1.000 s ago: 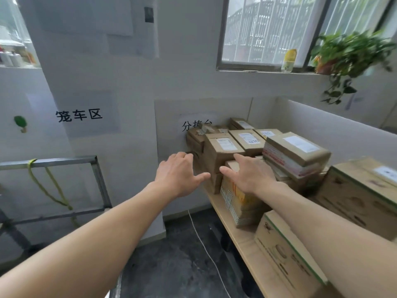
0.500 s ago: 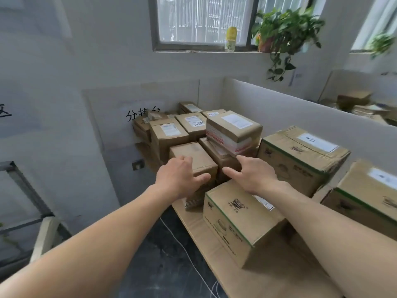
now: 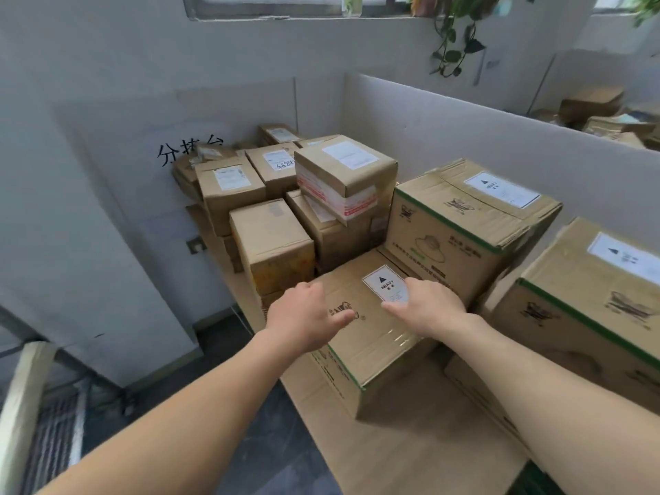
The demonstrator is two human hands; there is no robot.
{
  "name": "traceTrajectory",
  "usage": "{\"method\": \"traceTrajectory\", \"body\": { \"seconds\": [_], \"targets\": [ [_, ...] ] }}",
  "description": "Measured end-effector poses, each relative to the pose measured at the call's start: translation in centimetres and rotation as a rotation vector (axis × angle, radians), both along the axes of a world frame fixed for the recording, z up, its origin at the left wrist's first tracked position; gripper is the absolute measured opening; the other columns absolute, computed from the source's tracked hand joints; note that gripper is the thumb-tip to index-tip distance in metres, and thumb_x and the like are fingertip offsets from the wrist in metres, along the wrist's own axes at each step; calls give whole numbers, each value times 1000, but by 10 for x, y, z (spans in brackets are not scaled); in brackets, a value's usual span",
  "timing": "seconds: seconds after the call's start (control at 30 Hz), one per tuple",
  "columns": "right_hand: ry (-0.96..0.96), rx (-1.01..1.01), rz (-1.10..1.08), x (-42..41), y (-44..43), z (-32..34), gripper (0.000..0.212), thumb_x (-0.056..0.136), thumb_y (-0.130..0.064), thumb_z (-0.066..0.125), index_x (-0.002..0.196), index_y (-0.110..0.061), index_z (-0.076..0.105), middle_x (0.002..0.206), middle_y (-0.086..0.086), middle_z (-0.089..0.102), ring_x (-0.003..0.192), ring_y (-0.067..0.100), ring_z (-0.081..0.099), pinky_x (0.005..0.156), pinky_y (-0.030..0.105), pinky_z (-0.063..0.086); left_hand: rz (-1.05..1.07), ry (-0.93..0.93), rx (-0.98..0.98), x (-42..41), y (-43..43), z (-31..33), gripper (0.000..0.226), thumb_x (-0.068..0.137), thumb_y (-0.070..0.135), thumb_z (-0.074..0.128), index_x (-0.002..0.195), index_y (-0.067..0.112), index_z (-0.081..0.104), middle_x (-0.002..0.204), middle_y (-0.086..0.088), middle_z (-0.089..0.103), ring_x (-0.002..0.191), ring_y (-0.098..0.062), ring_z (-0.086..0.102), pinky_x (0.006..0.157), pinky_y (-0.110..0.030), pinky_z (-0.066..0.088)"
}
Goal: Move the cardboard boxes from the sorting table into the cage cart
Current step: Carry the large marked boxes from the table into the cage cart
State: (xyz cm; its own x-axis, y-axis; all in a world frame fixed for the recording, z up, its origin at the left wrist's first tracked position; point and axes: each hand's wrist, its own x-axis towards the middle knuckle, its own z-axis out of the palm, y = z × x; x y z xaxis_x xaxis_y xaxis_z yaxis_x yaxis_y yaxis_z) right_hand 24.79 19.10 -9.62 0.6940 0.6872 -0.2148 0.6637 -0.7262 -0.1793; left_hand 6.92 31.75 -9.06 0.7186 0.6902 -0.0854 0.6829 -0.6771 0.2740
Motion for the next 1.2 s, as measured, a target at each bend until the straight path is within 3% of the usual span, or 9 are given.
{"method": "traceTrajectory", "body": {
  "seconds": [0.37, 0.53, 0.7, 0.83, 1.03, 1.2],
  "targets": [
    [25, -113, -5, 27, -5, -41, 68, 84, -72, 53, 132, -23, 50, 119, 8, 59, 104, 31, 55, 83, 39, 47, 38, 66, -54, 5, -7, -34, 80, 87, 75, 51, 145, 21, 44, 143, -2, 54, 123, -23, 57, 90, -40, 56],
    [2, -138, -27, 25, -1, -44, 86, 73, -78, 52, 137, -21, 44, 128, 16, 56, 119, 38, 47, 96, 45, 44, 70, 80, -89, 0, -4, -45, 71, 86, 75, 52, 135, 24, 49, 130, -1, 58, 111, -22, 59, 85, -40, 56],
    [46, -132, 4, 15, 4, -48, 80, 71, -80, 58, 122, -20, 47, 113, 4, 62, 102, 29, 59, 81, 39, 51, 139, 15, -148, -10, -3, -59, 71, 86, 70, 59, 139, 23, 47, 133, 0, 54, 113, -21, 58, 90, -38, 56],
    [198, -31, -48, 3, 9, -60, 80, 75, -71, 68, 128, -16, 43, 113, 1, 59, 93, 23, 54, 65, 35, 45, 247, -78, -226, -21, 1, -68, 69, 84, 59, 70, 136, 21, 47, 135, -2, 48, 110, -20, 57, 91, -34, 53],
    [306, 38, -74, -5, 20, -67, 94, 73, -64, 79, 137, -11, 36, 129, 5, 57, 103, 22, 54, 75, 35, 46, 383, -127, -432, -39, 10, -79, 77, 80, 47, 81, 134, 16, 36, 128, -4, 60, 112, -25, 60, 88, -35, 51],
    [343, 45, -98, -22, 23, -69, 97, 70, -65, 81, 136, -8, 38, 127, 6, 57, 113, 25, 56, 80, 35, 47, 458, -112, -492, -61, 15, -85, 72, 77, 51, 82, 127, 13, 46, 124, -3, 60, 109, -23, 58, 87, -33, 49]
  ]
}}
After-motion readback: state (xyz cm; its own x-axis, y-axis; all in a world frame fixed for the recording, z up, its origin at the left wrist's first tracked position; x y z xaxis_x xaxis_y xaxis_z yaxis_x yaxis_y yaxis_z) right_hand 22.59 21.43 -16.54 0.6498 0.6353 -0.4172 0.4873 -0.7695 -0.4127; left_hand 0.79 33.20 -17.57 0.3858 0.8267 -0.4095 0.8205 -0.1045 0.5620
